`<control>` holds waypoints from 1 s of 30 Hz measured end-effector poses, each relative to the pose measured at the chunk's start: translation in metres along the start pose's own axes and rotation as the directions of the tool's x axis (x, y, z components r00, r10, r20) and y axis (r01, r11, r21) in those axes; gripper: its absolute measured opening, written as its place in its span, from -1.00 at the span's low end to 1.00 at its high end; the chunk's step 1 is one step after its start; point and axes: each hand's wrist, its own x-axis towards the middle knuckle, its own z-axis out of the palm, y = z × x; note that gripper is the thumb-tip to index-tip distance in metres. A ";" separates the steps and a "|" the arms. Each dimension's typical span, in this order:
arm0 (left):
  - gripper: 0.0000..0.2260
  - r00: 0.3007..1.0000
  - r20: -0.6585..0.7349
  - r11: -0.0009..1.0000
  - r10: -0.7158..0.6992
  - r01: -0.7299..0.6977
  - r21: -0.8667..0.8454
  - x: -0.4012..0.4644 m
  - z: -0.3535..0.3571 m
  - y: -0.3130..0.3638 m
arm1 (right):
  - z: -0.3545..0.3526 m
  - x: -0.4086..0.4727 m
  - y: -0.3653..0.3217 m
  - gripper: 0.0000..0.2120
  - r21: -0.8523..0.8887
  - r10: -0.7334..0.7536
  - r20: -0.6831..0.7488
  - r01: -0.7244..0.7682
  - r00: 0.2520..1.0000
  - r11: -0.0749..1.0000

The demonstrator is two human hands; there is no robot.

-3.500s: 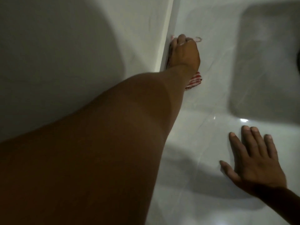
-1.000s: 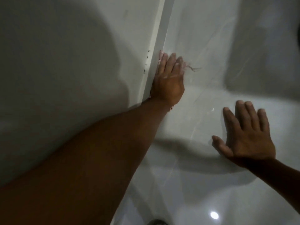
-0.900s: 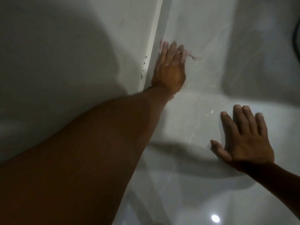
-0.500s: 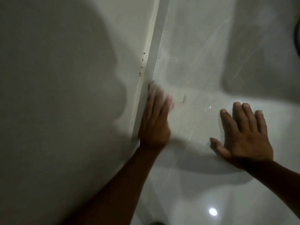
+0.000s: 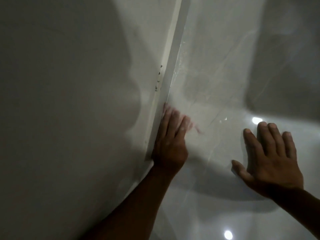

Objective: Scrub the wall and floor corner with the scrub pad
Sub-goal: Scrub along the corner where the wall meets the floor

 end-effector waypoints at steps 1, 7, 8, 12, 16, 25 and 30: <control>-0.54 1.000 -0.004 1.000 0.007 -0.007 0.000 0.025 0.005 0.001 | 0.000 0.000 0.000 -0.05 0.002 -0.005 -0.005 0.005 1.000 1.000; -0.54 0.996 -0.089 0.999 0.018 -0.022 -0.045 0.183 0.036 0.005 | -0.002 0.001 -0.001 -0.07 0.014 -0.015 -0.047 0.016 0.999 1.000; -0.51 0.998 -0.066 1.000 0.019 -0.020 -0.009 0.204 0.040 0.007 | -0.002 0.002 -0.001 -0.07 0.010 -0.020 -0.052 0.021 0.998 1.000; -0.44 0.988 0.038 0.979 0.152 -0.156 0.130 0.264 0.049 0.007 | 0.000 0.001 0.001 -0.11 0.026 -0.028 -0.083 0.030 0.996 0.999; -0.45 0.945 0.146 0.935 0.294 -0.316 0.160 0.283 0.047 0.003 | 0.003 -0.001 0.002 -0.13 0.029 -0.033 -0.077 0.036 0.996 0.999; -0.51 0.998 0.056 1.000 0.010 -0.009 -0.011 0.265 0.041 0.016 | 0.004 0.000 0.002 -0.11 0.029 -0.014 -0.067 0.016 0.998 0.999; -0.51 1.000 0.007 0.999 -0.027 0.027 -0.043 0.144 0.014 0.017 | 0.002 -0.001 0.000 -0.11 0.019 0.001 -0.046 -0.001 0.999 1.000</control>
